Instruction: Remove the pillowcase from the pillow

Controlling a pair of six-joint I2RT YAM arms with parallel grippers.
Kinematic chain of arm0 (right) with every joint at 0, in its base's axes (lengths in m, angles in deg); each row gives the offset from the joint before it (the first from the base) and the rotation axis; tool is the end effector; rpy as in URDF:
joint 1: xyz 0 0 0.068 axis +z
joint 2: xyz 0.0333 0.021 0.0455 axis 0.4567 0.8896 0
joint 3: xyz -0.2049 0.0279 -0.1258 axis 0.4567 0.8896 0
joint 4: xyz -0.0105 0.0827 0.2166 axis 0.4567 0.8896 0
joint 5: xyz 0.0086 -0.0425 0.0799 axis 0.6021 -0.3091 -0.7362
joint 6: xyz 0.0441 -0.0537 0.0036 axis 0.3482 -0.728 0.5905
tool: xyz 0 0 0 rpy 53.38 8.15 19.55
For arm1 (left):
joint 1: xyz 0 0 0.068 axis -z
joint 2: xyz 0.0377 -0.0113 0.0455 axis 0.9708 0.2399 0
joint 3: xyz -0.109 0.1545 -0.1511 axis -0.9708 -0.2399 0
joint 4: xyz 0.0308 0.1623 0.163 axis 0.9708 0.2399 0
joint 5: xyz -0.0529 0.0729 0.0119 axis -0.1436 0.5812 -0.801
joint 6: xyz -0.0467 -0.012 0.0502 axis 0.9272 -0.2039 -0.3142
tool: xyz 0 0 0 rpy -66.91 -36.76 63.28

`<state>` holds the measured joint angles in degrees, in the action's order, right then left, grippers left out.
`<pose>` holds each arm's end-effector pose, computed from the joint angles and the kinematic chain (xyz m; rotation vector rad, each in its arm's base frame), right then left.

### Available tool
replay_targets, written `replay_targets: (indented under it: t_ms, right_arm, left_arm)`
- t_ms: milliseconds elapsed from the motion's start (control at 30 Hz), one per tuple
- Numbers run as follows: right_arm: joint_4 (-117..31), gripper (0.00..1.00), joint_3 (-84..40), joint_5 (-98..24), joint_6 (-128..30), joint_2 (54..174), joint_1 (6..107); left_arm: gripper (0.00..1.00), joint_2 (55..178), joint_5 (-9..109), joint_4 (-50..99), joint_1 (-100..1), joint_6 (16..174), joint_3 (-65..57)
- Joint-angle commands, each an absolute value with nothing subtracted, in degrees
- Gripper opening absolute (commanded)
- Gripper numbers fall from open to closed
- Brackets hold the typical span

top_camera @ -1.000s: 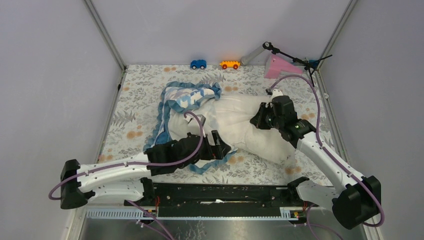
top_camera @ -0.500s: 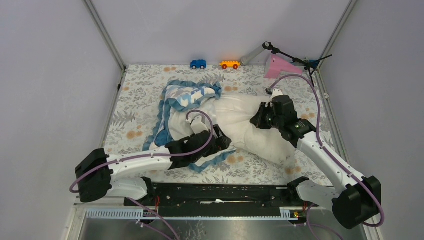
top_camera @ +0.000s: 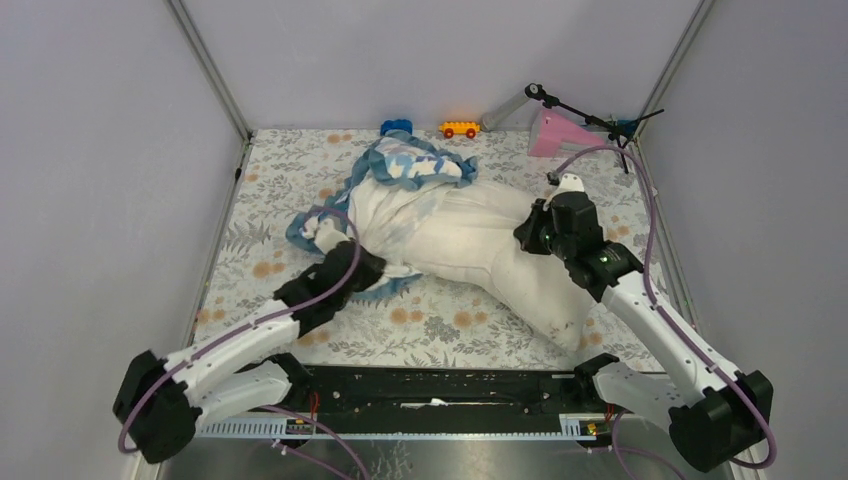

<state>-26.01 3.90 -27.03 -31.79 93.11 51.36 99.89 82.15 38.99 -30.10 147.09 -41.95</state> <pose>0.2203 0.0966 0.2733 0.0191 2.1007 0.4729 0.1692 -0.1423 0.2008 -0.5691 2.1594 -0.6241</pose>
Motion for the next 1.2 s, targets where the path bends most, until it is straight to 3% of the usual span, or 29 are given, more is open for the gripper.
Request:
replay_targets:
  t_ms: [0,167,267,333,400,467,533,733,900,967,1100,1167]
  right_arm:
    - [-23.6,0.00,2.6,-8.3,-31.6,86.7,49.7]
    - [-23.6,0.00,2.5,-9.8,-31.9,85.2,49.6]
    - [-24.1,0.01,2.0,-16.8,-33.5,85.9,49.6]
    - [-23.1,0.13,0.6,-21.8,-34.3,87.2,49.6]
    - [-22.0,0.41,-1.3,-27.5,-36.1,88.8,49.6]
    - [-20.2,0.63,-3.4,-32.2,-37.1,90.1,49.6]
    - [-18.3,0.70,-5.7,-35.4,-38.0,91.3,49.6]
    - [-14.9,0.78,-12.4,-35.6,-39.1,94.0,52.7]
    - [-12.1,0.86,-19.4,-21.9,-44.2,100.2,70.7]
    - [-12.6,0.88,-20.7,-18.1,-45.2,102.9,76.9]
    - [-15.3,0.93,-20.7,-13.6,-47.3,106.9,84.2]
    - [-16.0,0.96,-20.7,-13.7,-47.6,108.7,85.4]
  left_arm:
    - [0.00,87.9,88.6,49.8,-42.5,140.8,-45.0]
    - [0.00,79.9,89.4,51.3,-48.0,138.1,-45.3]
    - [0.00,80.0,83.9,48.0,-48.0,134.5,-45.0]
    - [0.00,81.1,78.0,44.8,-48.0,131.7,-44.9]
    - [0.00,82.4,72.0,41.4,-48.0,129.2,-44.6]
    - [0.00,84.1,66.9,39.1,-48.0,127.5,-44.0]
    - [0.00,85.7,62.4,37.2,-48.0,125.9,-43.4]
    - [0.00,86.3,53.3,31.7,-48.0,122.7,-44.4]
    - [0.18,84.8,55.7,32.4,-48.0,122.7,-45.5]
    - [0.16,84.8,57.8,33.8,-48.0,122.8,-45.4]
    - [0.00,84.4,58.2,34.8,-48.0,122.7,-45.2]
    - [0.00,83.8,59.9,35.5,-48.0,122.8,-45.1]
